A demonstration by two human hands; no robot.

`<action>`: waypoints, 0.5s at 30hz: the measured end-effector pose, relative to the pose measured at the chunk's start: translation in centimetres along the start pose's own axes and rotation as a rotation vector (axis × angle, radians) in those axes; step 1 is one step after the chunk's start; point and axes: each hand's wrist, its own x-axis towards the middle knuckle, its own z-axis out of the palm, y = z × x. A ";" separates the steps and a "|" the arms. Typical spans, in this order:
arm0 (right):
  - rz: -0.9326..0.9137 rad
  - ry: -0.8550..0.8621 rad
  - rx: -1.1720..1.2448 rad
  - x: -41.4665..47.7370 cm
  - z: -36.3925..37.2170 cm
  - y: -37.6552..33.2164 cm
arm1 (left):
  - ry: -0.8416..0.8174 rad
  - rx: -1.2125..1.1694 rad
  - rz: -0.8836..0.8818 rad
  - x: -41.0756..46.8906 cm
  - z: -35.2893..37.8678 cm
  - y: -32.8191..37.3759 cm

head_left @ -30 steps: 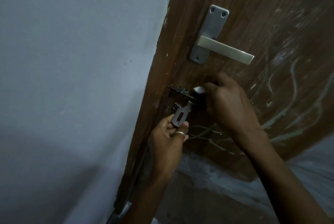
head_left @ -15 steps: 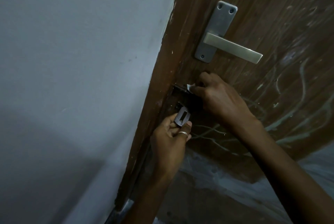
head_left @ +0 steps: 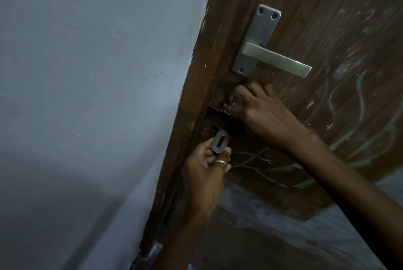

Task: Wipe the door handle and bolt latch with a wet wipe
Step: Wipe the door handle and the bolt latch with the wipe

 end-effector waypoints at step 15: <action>0.247 0.380 0.121 0.5 -0.2 0.8 | 0.032 -0.035 0.002 -0.4 0.7 0.4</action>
